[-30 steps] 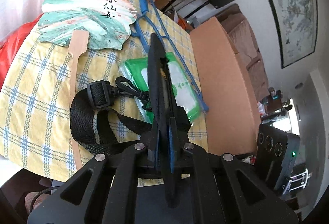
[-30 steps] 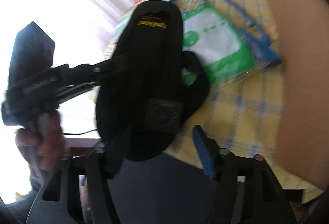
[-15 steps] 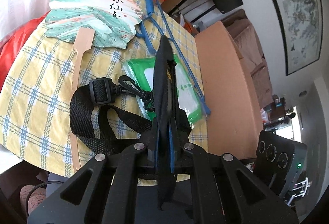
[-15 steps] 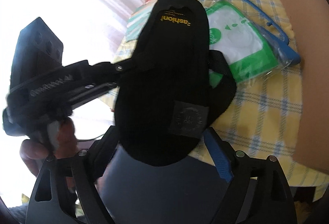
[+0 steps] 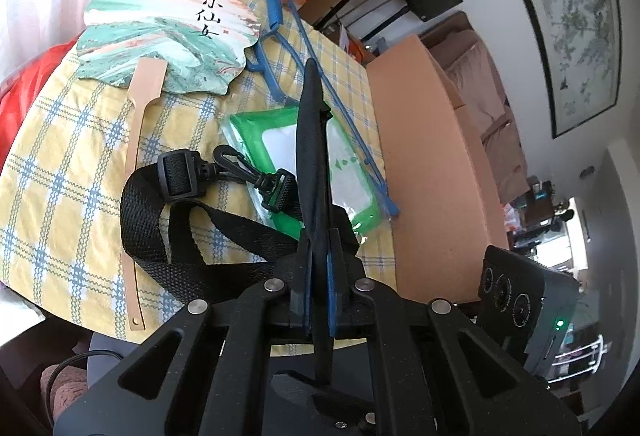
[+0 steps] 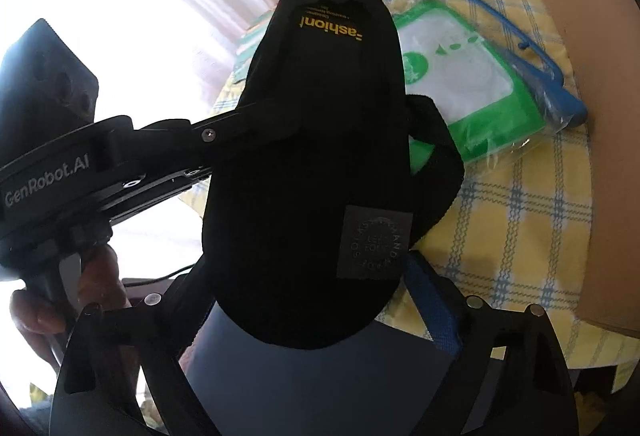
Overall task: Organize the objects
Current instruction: 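Carry the black slipper in the left tool toward the cardboard box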
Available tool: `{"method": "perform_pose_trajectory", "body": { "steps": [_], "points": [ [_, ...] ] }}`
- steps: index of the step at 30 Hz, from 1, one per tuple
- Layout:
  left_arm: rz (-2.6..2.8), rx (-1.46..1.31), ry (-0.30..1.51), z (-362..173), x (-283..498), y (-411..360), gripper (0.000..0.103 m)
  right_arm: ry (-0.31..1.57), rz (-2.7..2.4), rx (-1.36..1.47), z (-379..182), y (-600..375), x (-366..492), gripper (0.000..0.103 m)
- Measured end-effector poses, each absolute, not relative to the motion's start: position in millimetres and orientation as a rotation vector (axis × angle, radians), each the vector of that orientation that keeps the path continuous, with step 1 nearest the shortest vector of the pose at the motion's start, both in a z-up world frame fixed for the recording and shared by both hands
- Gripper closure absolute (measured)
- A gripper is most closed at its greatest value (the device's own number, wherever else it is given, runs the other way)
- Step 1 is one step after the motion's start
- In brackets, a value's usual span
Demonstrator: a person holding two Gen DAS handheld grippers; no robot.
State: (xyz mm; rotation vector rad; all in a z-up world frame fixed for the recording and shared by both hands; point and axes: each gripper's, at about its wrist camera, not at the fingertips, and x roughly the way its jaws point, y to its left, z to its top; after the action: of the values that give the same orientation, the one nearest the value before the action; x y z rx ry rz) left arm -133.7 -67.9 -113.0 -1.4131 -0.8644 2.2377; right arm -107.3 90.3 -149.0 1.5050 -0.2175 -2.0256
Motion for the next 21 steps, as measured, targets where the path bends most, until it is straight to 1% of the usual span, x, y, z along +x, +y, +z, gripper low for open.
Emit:
{"method": "perform_pose_trajectory", "body": {
  "steps": [5, 12, 21],
  "points": [
    [2.22, -1.373, -0.872, -100, -130, -67, 0.098, -0.174, -2.071, 1.463, -132, 93, -98, 0.012],
    [2.208, -1.276, -0.849, -59, -126, -57, 0.098, -0.115, -2.156, 1.385, -89, 104, -87, 0.012],
    [2.186, -1.169, -0.743, 1, -144, -9, 0.097, -0.125, -2.296, 1.304, -34, 144, -95, 0.013]
  ]
}}
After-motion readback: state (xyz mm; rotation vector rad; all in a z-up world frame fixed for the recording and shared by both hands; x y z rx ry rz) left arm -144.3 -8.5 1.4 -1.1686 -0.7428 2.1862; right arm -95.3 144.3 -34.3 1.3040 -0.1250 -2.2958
